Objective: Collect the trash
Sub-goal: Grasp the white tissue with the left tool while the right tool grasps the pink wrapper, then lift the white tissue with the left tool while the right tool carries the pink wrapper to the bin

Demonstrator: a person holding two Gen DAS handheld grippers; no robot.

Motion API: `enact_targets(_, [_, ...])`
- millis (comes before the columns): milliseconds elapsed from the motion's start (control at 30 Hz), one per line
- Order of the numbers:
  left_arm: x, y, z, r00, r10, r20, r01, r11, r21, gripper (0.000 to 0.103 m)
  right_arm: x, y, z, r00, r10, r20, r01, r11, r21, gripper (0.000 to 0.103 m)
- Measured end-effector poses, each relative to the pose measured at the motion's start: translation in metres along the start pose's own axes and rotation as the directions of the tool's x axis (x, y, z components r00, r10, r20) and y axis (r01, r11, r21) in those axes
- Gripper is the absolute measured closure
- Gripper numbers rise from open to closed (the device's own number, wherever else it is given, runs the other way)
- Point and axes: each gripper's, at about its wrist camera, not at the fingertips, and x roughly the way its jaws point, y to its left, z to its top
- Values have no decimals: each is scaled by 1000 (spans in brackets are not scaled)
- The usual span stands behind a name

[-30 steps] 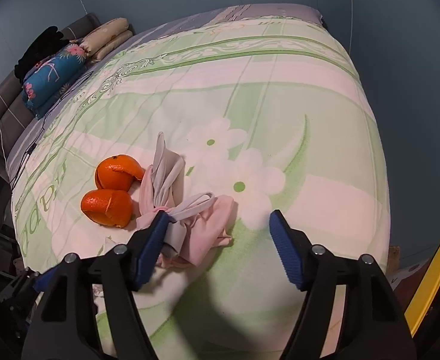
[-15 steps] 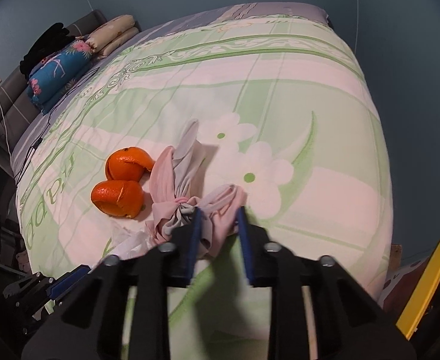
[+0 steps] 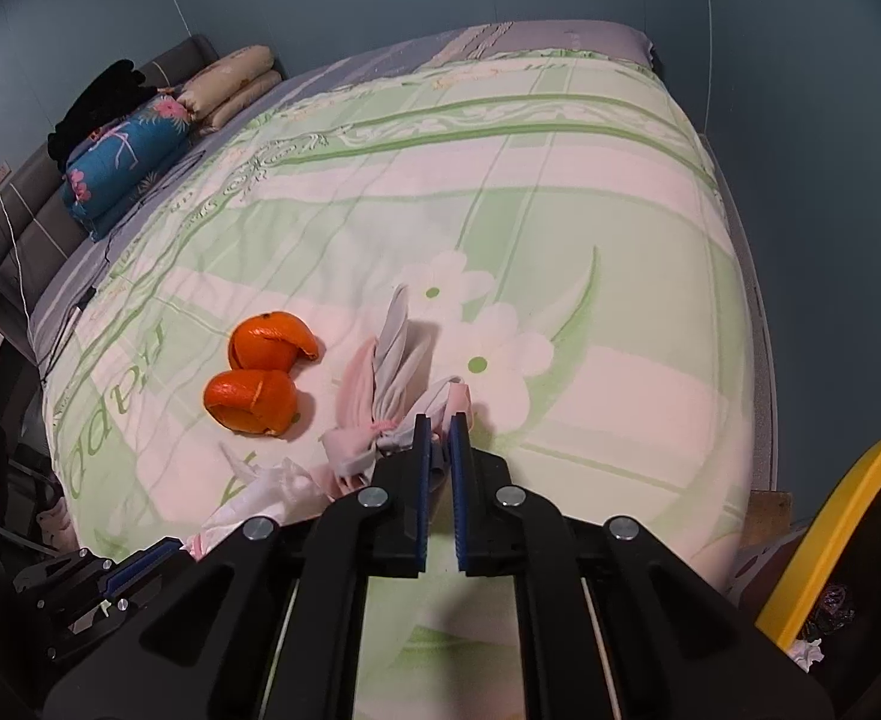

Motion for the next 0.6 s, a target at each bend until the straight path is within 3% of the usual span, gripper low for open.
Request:
enact_targets(333, [-28, 10, 1, 999, -11, 33, 12, 999, -50, 95, -24, 0, 2, 999, 6, 48, -4, 1000, -27, 102])
enact_targets(600, [-52, 34, -2, 997, 13, 71, -3, 991, -130, 95, -19, 9, -3, 998, 64, -3, -64, 994, -84, 101])
